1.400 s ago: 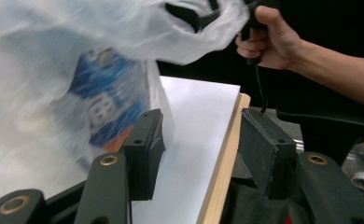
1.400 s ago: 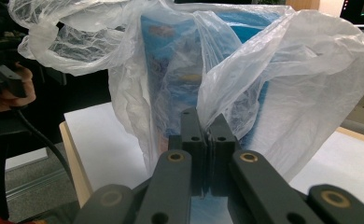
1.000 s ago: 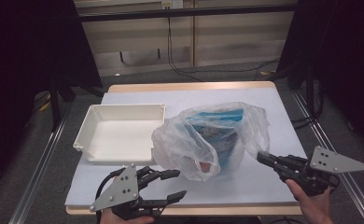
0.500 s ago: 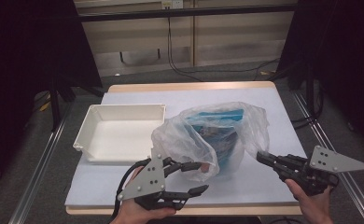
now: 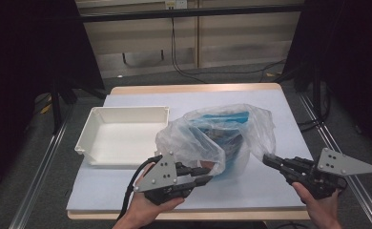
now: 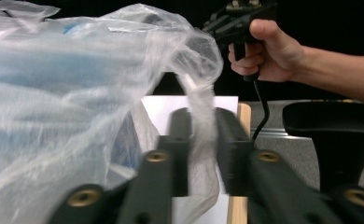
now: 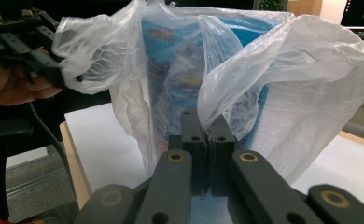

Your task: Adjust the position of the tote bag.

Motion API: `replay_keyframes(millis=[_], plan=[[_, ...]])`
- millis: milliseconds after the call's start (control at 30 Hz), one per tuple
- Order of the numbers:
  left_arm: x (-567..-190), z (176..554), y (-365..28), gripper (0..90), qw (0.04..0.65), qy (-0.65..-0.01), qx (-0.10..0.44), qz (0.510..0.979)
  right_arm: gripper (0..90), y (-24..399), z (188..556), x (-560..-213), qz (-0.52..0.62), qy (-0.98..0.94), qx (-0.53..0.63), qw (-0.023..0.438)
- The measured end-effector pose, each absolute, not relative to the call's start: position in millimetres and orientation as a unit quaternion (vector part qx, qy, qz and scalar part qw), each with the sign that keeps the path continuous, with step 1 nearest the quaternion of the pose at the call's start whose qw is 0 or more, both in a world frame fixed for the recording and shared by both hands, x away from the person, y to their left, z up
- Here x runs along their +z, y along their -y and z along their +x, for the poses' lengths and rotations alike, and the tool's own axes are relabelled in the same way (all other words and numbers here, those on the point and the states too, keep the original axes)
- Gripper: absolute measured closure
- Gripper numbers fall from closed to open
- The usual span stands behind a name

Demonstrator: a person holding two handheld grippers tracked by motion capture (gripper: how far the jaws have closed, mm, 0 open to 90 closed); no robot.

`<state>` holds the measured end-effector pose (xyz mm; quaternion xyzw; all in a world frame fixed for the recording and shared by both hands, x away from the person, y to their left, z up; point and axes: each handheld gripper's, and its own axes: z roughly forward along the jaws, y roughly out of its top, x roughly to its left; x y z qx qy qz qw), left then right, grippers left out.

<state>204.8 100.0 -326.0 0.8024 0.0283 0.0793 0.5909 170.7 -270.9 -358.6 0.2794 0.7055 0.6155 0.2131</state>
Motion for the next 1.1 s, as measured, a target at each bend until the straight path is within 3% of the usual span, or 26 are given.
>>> replay_keyframes(millis=[433,1100], plan=[[-311.4,211.8,-124.1,89.8,0.623,-0.049,0.061,0.778,88.5,278.6,171.2,-341.5,0.268,-0.693,0.627,0.231],[-246.5,225.2,-188.9,89.8,0.69,-0.101,0.139,0.703,89.2,297.5,191.2,-277.7,0.246,-0.642,0.666,0.291]])
